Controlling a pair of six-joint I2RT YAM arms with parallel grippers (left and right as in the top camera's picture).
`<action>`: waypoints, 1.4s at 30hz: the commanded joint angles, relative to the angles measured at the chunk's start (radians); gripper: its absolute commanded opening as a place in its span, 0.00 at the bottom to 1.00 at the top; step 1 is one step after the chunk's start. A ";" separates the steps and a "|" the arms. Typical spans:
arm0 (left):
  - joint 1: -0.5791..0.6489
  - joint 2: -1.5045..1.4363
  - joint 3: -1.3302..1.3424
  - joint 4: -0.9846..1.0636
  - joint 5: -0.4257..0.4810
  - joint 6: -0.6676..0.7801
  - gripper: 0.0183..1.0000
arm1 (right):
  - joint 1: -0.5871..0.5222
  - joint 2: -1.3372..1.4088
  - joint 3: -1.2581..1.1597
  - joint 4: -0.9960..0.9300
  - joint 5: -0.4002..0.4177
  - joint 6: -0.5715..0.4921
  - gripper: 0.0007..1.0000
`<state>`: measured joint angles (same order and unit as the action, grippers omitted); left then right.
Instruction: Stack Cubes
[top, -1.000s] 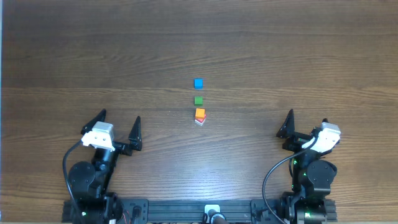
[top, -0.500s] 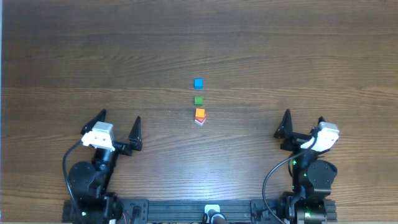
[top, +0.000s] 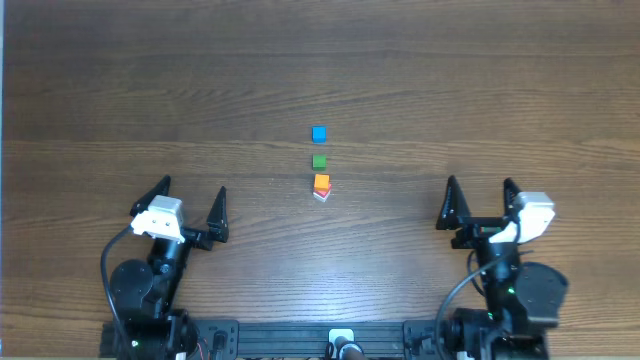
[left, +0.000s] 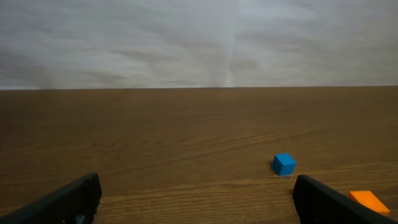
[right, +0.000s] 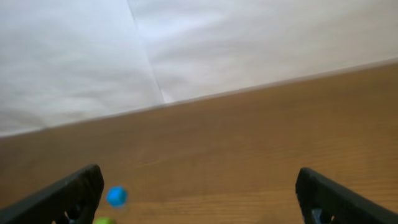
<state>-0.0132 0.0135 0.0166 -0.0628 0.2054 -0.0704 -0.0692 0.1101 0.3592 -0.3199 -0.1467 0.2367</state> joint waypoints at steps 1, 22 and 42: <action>-0.005 -0.010 -0.010 0.005 -0.005 0.018 1.00 | 0.006 0.148 0.233 -0.082 -0.079 -0.059 0.99; -0.005 -0.010 -0.010 0.005 -0.005 0.018 1.00 | 0.592 1.133 1.193 -0.715 0.228 0.011 0.99; -0.005 -0.010 -0.010 0.005 -0.005 0.018 1.00 | 0.705 1.759 1.332 -0.699 0.215 0.251 0.99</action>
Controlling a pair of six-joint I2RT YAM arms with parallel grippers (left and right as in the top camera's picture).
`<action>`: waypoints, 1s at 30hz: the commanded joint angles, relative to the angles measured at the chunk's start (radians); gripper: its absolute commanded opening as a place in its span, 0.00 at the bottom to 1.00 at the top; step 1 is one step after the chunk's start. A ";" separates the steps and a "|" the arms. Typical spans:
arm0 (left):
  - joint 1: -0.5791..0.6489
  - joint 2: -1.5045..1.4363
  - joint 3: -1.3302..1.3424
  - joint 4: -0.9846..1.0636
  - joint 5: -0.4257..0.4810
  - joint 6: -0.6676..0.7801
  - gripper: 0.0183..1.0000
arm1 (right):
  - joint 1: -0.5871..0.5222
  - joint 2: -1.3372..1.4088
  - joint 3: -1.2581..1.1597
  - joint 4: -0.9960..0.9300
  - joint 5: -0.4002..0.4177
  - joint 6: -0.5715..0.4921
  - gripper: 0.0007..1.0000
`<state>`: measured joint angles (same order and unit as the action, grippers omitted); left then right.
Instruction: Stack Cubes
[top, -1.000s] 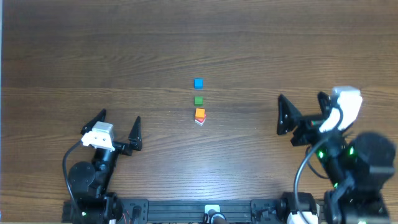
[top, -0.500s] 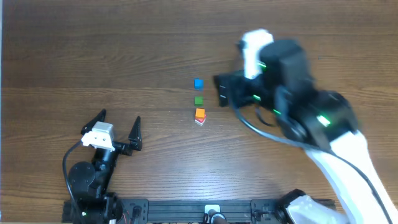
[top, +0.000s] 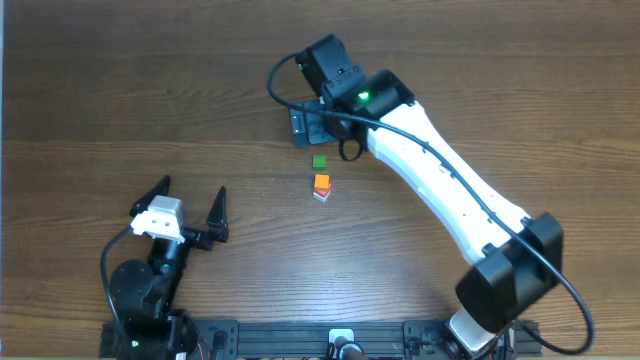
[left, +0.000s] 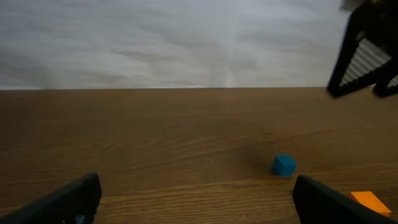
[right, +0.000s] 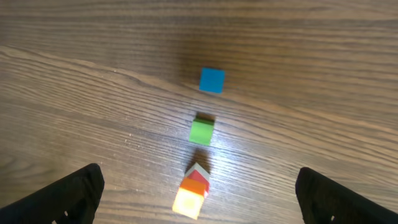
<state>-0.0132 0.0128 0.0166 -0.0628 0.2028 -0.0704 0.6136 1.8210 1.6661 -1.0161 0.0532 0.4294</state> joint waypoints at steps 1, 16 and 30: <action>-0.005 -0.009 -0.010 0.005 -0.002 0.018 1.00 | 0.024 0.064 0.025 -0.011 0.015 0.076 0.99; -0.005 -0.009 -0.010 0.005 -0.002 0.018 1.00 | 0.041 0.256 0.024 -0.014 -0.031 0.153 0.99; -0.005 -0.009 -0.010 0.005 -0.002 0.018 1.00 | 0.034 0.353 0.023 0.018 -0.037 0.123 0.98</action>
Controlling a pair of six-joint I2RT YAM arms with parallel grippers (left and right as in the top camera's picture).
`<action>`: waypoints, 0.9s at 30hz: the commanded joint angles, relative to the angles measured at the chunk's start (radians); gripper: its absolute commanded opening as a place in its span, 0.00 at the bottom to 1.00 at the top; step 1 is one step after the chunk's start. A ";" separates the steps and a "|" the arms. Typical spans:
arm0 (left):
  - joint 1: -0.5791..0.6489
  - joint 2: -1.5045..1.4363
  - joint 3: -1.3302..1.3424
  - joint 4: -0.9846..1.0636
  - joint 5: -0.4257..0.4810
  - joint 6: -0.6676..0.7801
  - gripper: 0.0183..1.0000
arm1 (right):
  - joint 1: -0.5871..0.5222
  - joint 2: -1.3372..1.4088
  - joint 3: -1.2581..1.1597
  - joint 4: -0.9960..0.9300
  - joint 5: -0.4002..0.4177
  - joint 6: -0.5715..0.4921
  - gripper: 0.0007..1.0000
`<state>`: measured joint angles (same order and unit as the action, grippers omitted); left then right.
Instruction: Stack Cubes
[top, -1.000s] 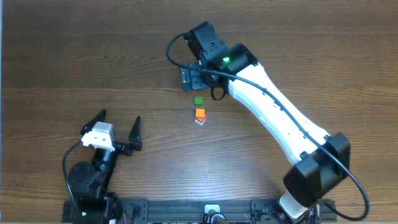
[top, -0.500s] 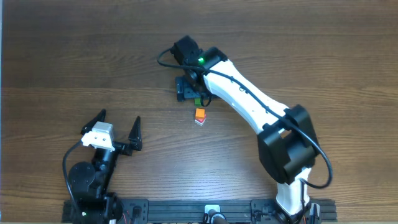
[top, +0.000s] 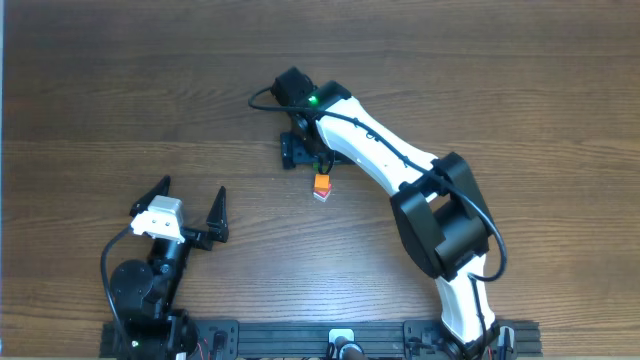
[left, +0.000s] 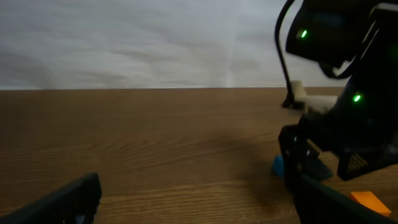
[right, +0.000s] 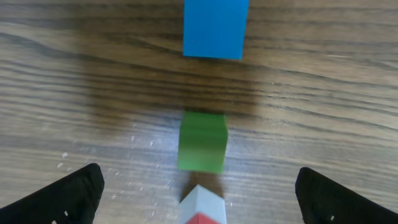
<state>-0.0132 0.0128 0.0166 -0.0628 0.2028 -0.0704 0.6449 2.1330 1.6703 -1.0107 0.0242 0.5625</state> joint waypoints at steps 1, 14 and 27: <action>-0.005 -0.009 -0.010 0.005 -0.002 0.018 1.00 | 0.003 0.047 0.019 0.019 -0.008 -0.010 0.97; -0.005 -0.009 -0.010 0.005 -0.002 0.018 1.00 | 0.000 0.076 0.019 0.037 -0.008 -0.009 0.85; -0.005 -0.009 -0.010 0.005 -0.002 0.018 1.00 | -0.016 0.078 0.017 0.029 -0.008 0.002 0.79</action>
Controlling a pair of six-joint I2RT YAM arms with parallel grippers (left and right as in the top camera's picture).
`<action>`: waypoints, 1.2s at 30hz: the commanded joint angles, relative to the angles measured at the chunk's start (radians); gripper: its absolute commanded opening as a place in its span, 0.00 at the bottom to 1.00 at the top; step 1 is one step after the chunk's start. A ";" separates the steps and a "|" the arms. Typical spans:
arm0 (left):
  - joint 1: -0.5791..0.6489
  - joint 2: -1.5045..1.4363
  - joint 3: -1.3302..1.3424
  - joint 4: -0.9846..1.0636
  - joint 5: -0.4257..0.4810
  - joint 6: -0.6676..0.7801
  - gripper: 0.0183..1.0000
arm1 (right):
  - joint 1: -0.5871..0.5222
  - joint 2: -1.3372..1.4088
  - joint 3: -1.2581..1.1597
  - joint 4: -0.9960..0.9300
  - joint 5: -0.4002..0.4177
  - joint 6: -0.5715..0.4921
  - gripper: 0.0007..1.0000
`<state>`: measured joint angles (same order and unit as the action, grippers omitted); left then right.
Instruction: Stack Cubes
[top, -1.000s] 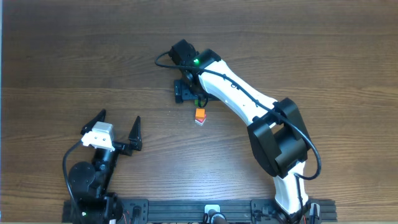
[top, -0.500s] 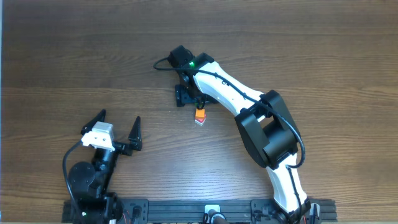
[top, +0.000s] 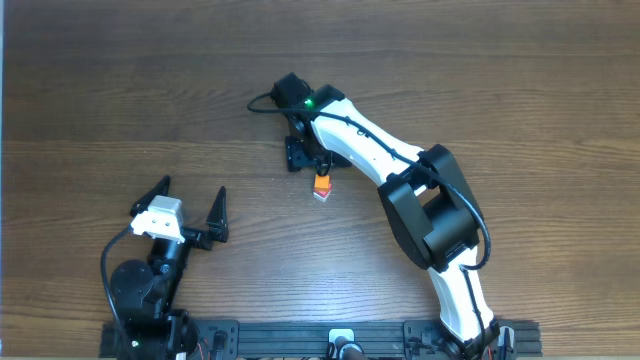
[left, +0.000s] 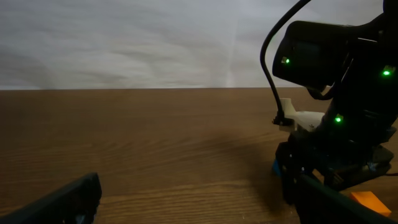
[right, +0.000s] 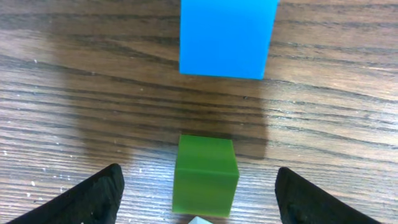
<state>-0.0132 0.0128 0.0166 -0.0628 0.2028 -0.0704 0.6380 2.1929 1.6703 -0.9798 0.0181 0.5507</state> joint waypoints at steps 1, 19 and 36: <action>-0.005 -0.009 -0.010 0.005 -0.002 0.018 1.00 | -0.009 0.018 0.016 -0.003 -0.002 0.015 0.79; -0.005 -0.009 -0.010 0.005 -0.002 0.018 1.00 | -0.016 0.021 0.014 -0.011 -0.002 0.033 0.63; -0.005 -0.009 -0.010 0.005 -0.002 0.018 1.00 | -0.016 0.072 0.014 -0.003 -0.025 0.040 0.45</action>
<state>-0.0132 0.0120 0.0166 -0.0628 0.2028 -0.0704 0.6281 2.2307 1.6768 -0.9863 -0.0021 0.5804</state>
